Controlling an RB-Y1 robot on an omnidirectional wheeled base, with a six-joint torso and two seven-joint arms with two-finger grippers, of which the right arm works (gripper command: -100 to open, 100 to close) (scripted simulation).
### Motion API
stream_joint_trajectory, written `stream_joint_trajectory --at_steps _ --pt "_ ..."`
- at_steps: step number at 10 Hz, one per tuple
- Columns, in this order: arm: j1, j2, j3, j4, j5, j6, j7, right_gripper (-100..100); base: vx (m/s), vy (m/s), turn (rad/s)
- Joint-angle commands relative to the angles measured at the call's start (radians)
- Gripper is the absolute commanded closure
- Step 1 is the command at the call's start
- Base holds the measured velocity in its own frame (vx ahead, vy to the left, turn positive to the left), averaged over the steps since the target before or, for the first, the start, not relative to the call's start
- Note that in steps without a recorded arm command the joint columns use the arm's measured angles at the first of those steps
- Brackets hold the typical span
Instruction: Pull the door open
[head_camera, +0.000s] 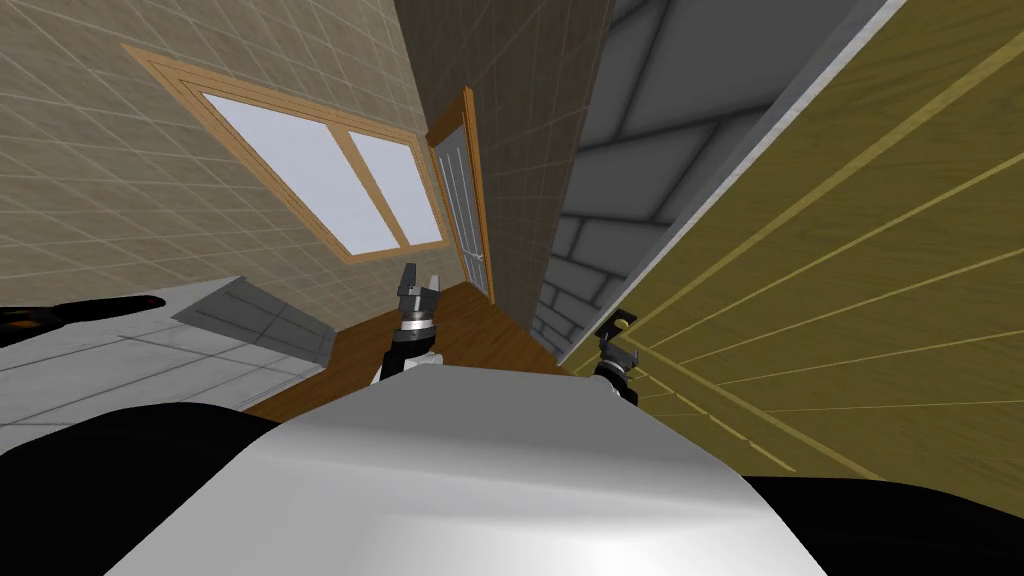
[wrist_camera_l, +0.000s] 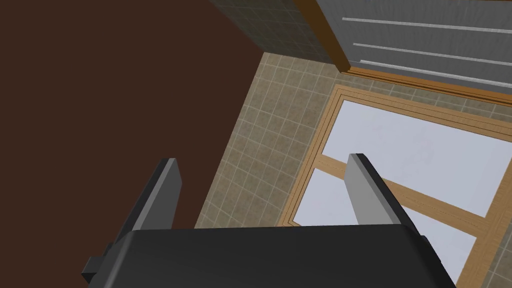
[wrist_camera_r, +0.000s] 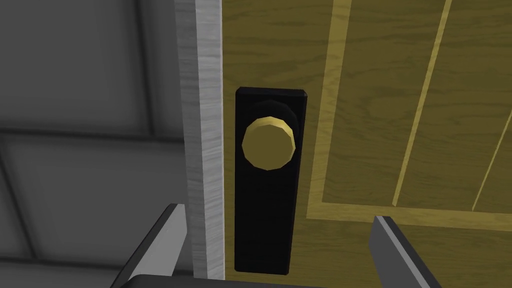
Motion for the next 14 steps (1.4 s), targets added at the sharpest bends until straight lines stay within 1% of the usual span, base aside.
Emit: stream_joint_trajectory --at_steps 1,9,10,11,12,13,14 --pt "-0.01 -0.024 -0.005 0.022 0.002 0.008 -0.032 -100 0.143 -0.03 -0.045" --pt "-0.061 -0.146 -0.026 0.142 0.02 0.038 -0.179 -100 0.106 -0.03 -0.043" --pt "-0.07 -0.169 -0.03 0.164 0.023 0.043 -0.206 -100 0.133 -0.025 -0.055" --pt "-0.074 -0.177 -0.032 0.172 0.024 0.045 -0.216 -100 0.137 -0.022 -0.035" --pt "-0.07 -0.168 -0.032 0.161 0.022 0.045 -0.202 -100 0.056 -0.011 0.0" --pt "-0.07 -0.168 -0.032 0.161 0.022 0.045 -0.202 100 -0.006 0.0 -0.002" --pt "-0.07 -0.168 -0.032 0.161 0.022 0.045 -0.202 100 -0.021 -0.002 -0.011"
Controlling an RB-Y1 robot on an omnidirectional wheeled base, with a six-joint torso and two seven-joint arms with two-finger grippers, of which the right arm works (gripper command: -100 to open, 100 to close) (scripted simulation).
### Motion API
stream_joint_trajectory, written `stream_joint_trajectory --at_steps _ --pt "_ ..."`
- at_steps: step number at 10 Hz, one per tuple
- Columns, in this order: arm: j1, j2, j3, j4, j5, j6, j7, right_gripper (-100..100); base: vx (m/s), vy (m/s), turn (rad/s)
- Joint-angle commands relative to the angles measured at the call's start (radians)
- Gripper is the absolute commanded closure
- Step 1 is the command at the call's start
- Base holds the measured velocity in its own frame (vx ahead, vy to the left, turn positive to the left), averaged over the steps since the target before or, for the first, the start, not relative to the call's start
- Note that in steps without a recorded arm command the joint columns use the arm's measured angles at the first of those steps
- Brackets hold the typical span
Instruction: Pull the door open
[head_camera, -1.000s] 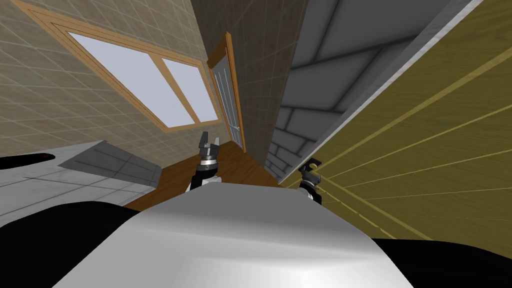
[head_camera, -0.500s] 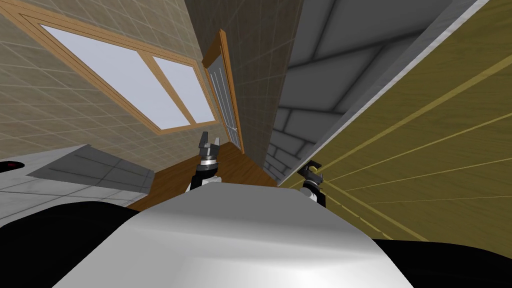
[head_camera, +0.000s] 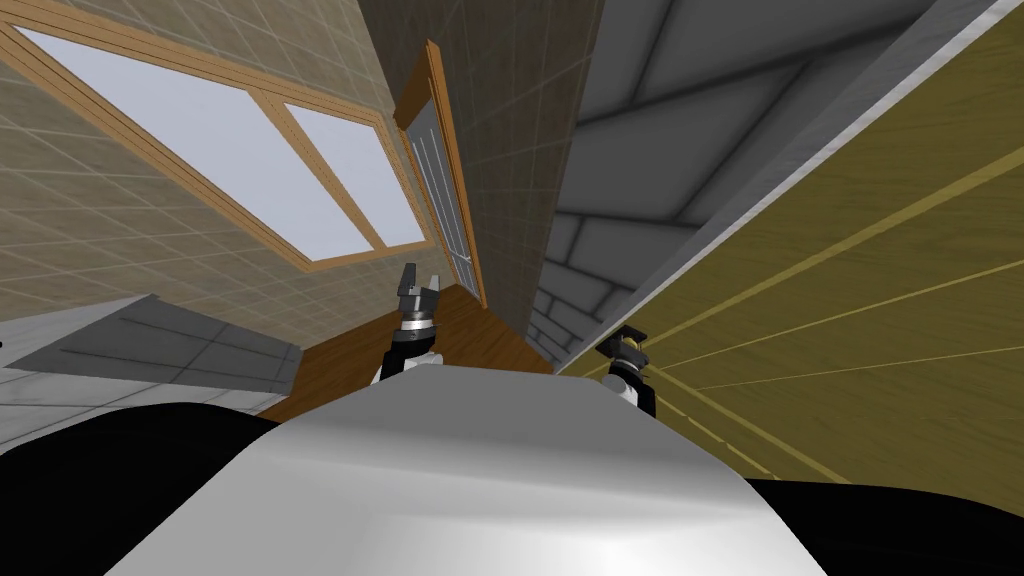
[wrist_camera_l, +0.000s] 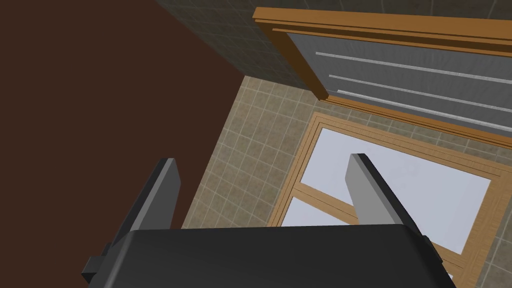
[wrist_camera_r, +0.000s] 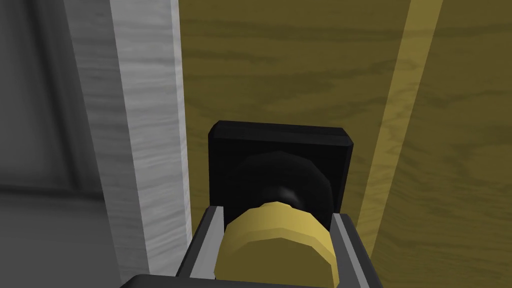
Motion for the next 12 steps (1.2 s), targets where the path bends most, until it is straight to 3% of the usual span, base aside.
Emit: stream_joint_trajectory --at_steps 1,4,5,12 --pt "0.0 0.001 0.002 -0.001 0.0 0.001 0.0 100 -0.018 0.002 0.016" --pt "0.0 0.001 0.002 -0.001 0.0 0.001 0.0 100 -0.004 0.001 0.002" --pt "0.002 -0.003 0.019 -0.009 0.006 0.009 -0.005 100 -0.163 -0.013 0.051" --pt "0.011 -0.028 0.111 -0.063 0.036 0.041 -0.037 100 -0.251 0.009 0.074"
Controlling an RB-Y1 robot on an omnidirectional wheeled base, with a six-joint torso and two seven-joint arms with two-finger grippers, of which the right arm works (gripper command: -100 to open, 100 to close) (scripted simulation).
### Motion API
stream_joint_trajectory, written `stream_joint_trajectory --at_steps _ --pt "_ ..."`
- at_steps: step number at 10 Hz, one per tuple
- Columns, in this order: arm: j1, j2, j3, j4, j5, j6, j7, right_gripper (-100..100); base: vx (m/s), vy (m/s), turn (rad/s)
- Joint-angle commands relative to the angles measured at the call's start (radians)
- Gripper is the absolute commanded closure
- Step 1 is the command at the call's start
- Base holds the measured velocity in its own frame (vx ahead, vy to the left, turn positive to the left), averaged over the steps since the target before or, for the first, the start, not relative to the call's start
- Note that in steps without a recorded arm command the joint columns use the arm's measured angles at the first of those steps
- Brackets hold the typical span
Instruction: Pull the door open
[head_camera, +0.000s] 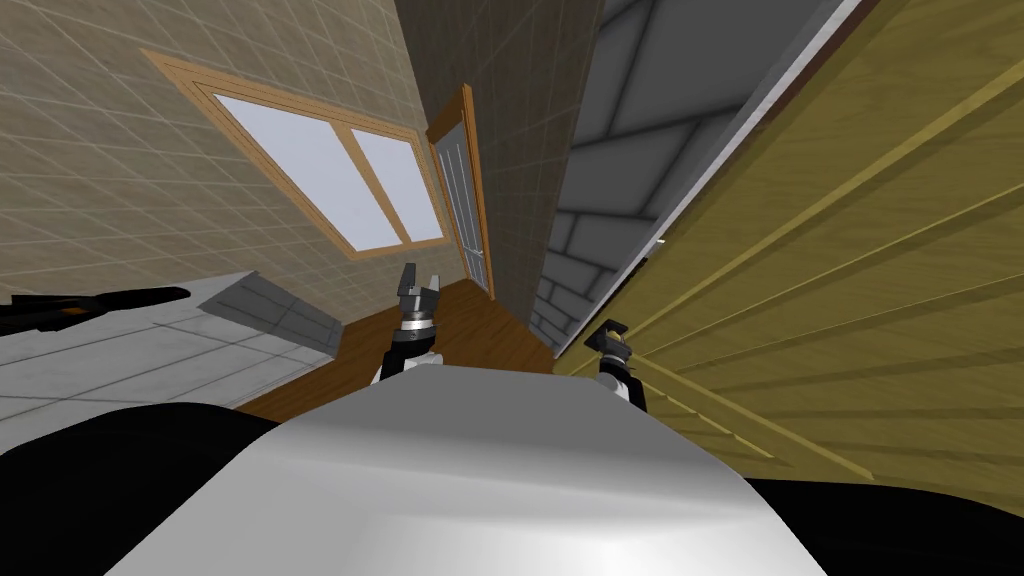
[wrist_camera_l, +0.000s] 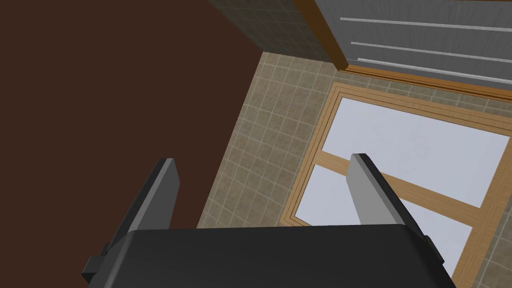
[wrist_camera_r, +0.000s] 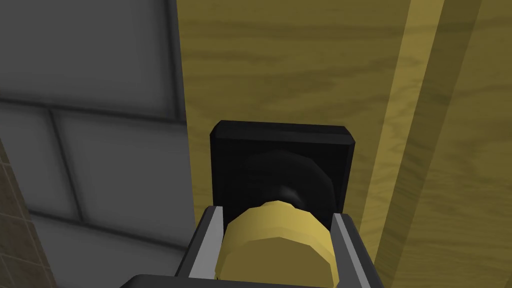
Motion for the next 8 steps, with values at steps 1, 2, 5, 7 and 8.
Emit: stream_joint_trajectory --at_steps 1,2,5,7,8 --pt "0.003 -0.009 0.022 -0.008 0.01 0.003 -0.016 100 -0.259 -0.001 0.058" --pt "0.006 -0.006 0.016 -0.008 0.008 0.001 -0.01 100 -0.112 0.001 0.03" --pt "0.005 -0.021 0.052 -0.013 0.029 0.006 -0.036 100 -0.23 0.002 0.095" --pt "0.002 -0.032 0.073 -0.018 0.043 0.009 -0.052 100 -0.25 -0.014 0.113" --pt "0.001 -0.036 0.081 -0.02 0.048 0.01 -0.058 100 -0.261 -0.028 0.088"
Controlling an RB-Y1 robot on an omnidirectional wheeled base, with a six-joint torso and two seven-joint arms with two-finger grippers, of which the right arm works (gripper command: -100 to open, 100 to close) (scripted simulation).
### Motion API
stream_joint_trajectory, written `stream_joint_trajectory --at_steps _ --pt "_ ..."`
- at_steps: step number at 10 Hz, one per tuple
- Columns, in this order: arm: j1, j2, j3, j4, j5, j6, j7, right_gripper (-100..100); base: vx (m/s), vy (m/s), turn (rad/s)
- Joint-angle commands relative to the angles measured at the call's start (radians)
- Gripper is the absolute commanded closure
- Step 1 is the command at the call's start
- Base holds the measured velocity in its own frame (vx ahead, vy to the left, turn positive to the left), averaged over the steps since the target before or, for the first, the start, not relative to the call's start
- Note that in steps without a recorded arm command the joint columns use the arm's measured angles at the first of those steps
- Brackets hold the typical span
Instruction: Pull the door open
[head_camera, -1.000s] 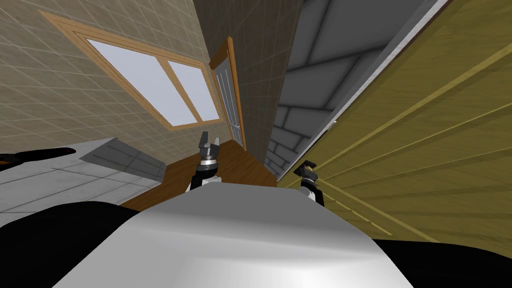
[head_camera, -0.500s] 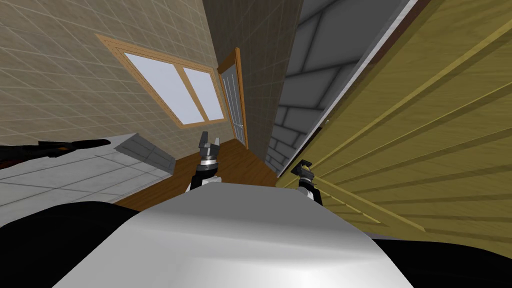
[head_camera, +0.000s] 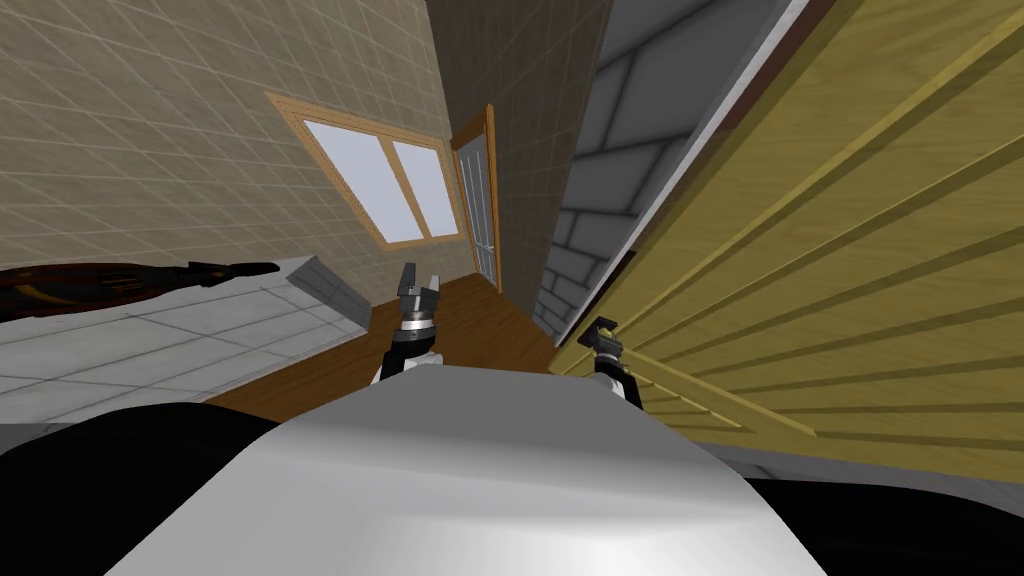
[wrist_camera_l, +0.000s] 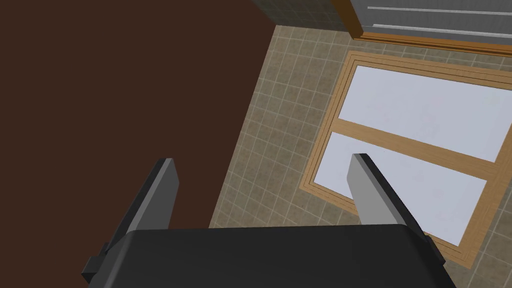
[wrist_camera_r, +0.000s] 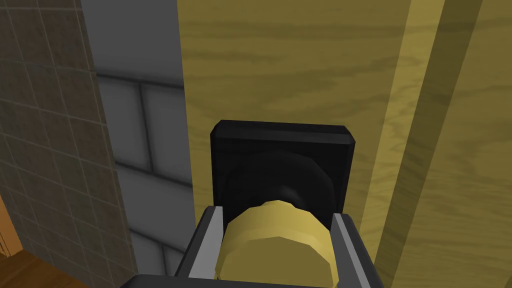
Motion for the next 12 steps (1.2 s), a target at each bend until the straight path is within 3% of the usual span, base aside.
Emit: stream_joint_trajectory --at_steps 1,4,12 --pt "-0.002 -0.008 0.019 -0.005 0.013 0.001 -0.014 100 -0.259 -0.039 0.107" --pt "-0.001 -0.014 0.031 -0.007 0.02 0.003 -0.022 100 -0.195 -0.019 0.076" --pt "0.012 -0.083 0.1 -0.019 0.05 -0.017 -0.1 100 -0.22 -0.015 0.122"
